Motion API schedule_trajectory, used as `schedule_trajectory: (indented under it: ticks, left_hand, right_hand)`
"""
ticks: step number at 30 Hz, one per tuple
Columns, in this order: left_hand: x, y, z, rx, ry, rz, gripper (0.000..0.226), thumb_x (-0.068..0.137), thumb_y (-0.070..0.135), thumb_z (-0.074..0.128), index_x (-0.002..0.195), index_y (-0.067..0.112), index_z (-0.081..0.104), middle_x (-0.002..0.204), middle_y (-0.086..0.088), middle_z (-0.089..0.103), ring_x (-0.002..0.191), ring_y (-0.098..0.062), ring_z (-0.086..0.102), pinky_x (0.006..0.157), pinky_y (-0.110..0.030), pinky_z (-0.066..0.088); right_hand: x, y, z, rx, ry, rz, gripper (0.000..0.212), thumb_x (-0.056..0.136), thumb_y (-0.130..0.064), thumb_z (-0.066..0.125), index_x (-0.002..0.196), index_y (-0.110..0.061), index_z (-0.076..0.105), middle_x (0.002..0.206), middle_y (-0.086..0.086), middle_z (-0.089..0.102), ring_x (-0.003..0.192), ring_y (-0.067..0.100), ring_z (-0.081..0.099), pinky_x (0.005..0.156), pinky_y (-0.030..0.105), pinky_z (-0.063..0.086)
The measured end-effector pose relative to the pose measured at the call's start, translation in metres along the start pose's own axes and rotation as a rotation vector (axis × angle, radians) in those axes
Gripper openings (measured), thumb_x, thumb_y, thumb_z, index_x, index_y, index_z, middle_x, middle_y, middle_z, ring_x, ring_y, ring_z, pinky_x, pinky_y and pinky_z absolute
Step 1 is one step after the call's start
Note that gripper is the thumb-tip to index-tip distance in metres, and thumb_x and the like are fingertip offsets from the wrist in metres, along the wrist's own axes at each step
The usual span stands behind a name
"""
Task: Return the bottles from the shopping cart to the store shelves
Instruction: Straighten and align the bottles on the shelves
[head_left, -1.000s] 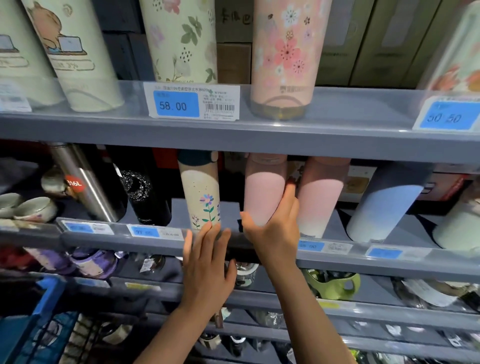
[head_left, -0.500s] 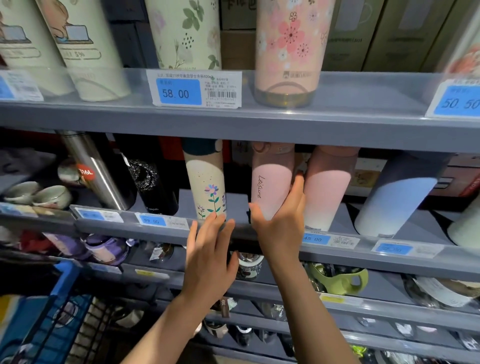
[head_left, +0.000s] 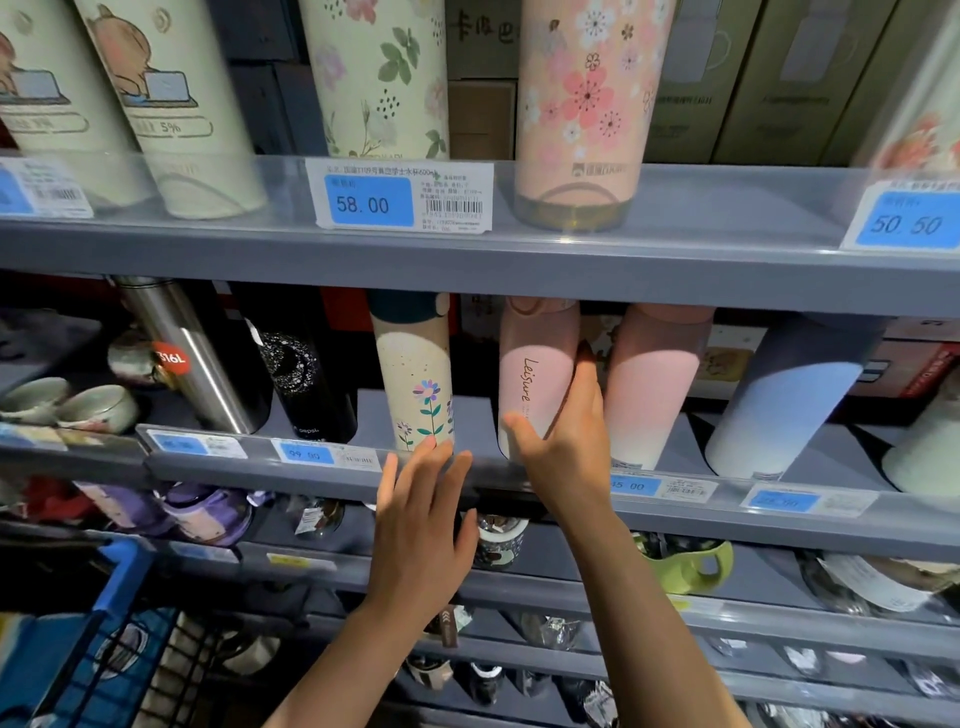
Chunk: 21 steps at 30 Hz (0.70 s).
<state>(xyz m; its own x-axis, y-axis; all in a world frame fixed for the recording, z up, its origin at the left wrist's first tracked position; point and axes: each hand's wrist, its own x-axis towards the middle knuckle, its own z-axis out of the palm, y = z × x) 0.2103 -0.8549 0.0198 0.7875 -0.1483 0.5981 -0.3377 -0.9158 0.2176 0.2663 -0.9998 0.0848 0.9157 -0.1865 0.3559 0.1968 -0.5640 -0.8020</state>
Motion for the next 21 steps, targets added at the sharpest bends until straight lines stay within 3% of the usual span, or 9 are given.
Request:
schedule_trajectory:
  ticks: [8, 11, 13, 15, 17, 21]
  left_hand:
    - [-0.001, -0.003, 0.001, -0.034, -0.002, 0.002, 0.062, 0.074, 0.011, 0.073, 0.129, 0.014, 0.045, 0.131, -0.007, 0.053, 0.132, -0.027, 0.043, 0.112, -0.057, 0.026]
    - [-0.001, -0.003, 0.0, -0.035, 0.0, 0.006, 0.062, 0.074, 0.011, 0.071, 0.13, 0.015, 0.044, 0.131, -0.007, 0.053, 0.133, -0.027, 0.043, 0.114, -0.055, 0.024]
    - [-0.002, -0.003, 0.0, -0.03, 0.003, 0.01, 0.062, 0.074, 0.012, 0.071, 0.13, 0.016, 0.044, 0.131, -0.006, 0.054, 0.133, -0.026, 0.042, 0.114, -0.055, 0.025]
    - [-0.002, -0.003, 0.0, -0.024, 0.008, 0.007, 0.063, 0.074, 0.012, 0.072, 0.13, 0.016, 0.044, 0.131, -0.006, 0.054, 0.133, -0.025, 0.042, 0.113, -0.055, 0.026]
    - [-0.001, -0.002, 0.002, -0.017, 0.021, 0.001, 0.062, 0.073, 0.012, 0.073, 0.129, 0.016, 0.045, 0.13, -0.006, 0.055, 0.133, -0.026, 0.042, 0.113, -0.055, 0.025]
    - [-0.001, 0.0, 0.005, -0.013, 0.047, -0.016, 0.061, 0.071, 0.011, 0.075, 0.125, 0.014, 0.047, 0.129, -0.007, 0.055, 0.13, -0.028, 0.044, 0.112, -0.057, 0.026]
  right_hand:
    - [0.0, -0.002, -0.002, -0.018, -0.051, 0.003, 0.069, 0.08, -0.024, 0.073, 0.133, -0.007, 0.032, 0.122, 0.009, 0.05, 0.108, 0.029, 0.051, 0.086, 0.039, 0.046]
    - [-0.01, -0.002, -0.007, -0.027, -0.056, -0.046, 0.086, 0.077, -0.027, 0.077, 0.144, -0.008, 0.026, 0.137, 0.011, 0.046, 0.125, 0.03, 0.044, 0.103, 0.037, 0.04]
    - [-0.023, -0.002, -0.019, -0.037, 0.04, -0.128, 0.087, 0.08, -0.033, 0.075, 0.148, -0.008, 0.026, 0.146, 0.009, 0.041, 0.133, 0.026, 0.04, 0.108, 0.034, 0.034]
    - [-0.034, 0.004, -0.032, -0.051, 0.216, -0.242, 0.072, 0.083, -0.037, 0.07, 0.14, -0.005, 0.041, 0.134, 0.01, 0.051, 0.119, 0.026, 0.05, 0.099, 0.04, 0.045]
    - [-0.033, 0.012, -0.043, -0.058, 0.374, -0.254, 0.064, 0.079, -0.034, 0.071, 0.132, -0.005, 0.046, 0.122, 0.01, 0.052, 0.108, 0.026, 0.048, 0.089, 0.047, 0.046]
    - [-0.013, 0.025, -0.054, -0.018, 0.52, -0.09, 0.089, 0.071, -0.039, 0.077, 0.142, -0.021, 0.026, 0.138, 0.012, 0.036, 0.128, 0.03, 0.036, 0.101, 0.056, 0.037]
